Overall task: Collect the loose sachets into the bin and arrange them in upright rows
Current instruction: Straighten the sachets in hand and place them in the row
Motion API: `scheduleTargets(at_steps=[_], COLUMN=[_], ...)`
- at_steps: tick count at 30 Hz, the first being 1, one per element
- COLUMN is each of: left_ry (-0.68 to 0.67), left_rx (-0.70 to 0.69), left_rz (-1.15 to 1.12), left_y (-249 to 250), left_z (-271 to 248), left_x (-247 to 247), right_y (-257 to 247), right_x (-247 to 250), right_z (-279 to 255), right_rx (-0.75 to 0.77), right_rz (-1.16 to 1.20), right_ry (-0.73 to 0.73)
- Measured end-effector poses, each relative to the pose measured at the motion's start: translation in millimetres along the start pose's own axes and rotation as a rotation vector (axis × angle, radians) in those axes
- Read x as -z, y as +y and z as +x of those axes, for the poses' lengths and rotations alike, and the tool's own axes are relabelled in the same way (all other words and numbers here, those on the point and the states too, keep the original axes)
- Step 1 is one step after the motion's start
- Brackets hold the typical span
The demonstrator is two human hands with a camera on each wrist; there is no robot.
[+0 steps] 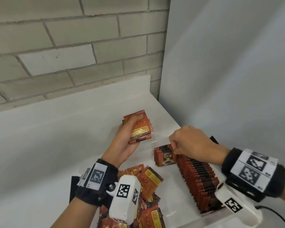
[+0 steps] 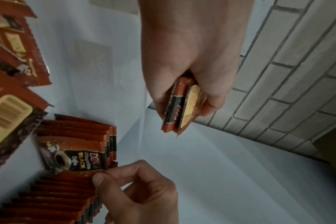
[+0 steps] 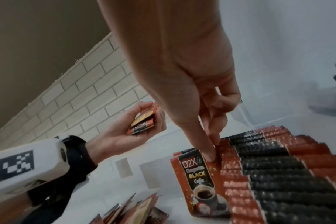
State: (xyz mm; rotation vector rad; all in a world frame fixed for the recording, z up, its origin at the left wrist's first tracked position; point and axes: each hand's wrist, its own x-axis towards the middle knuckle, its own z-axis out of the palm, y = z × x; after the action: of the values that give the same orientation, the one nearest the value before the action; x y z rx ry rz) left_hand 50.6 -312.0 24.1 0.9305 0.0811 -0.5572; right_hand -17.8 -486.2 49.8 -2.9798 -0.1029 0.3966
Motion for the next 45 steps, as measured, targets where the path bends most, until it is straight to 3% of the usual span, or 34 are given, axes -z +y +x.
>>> scheduleTargets(at_steps=[12,25,29,32,39,45], left_ry=[-0.013,-0.019,-0.024,-0.063,-0.328,-0.426], left_rx=[-0.010,0.023,0.009,0.006,0.022,0.060], left_rz=[0.049,0.051,0.092,0.150,0.233,0.256], left_y=[-1,-4,-7,-8,2,-10], left_z=[-1,1,1,1,13,19], left_x=[-2,-4,-3,-5,-34,-35], right_y=[-8,-9,1,9,14,12], right_x=[0,2,9,22,29,12], right_z=[-2,-2,-4,-14,-34,-34], right_rx=[0.005,-0.029,-0.068,-0.099,-0.191,-0.205], right_rz=[-0.174,-0.092,0.083,0.377,1.045,1.176], right_ry=[-0.079,-0.032,-0.001,0.023,0.112,0.187])
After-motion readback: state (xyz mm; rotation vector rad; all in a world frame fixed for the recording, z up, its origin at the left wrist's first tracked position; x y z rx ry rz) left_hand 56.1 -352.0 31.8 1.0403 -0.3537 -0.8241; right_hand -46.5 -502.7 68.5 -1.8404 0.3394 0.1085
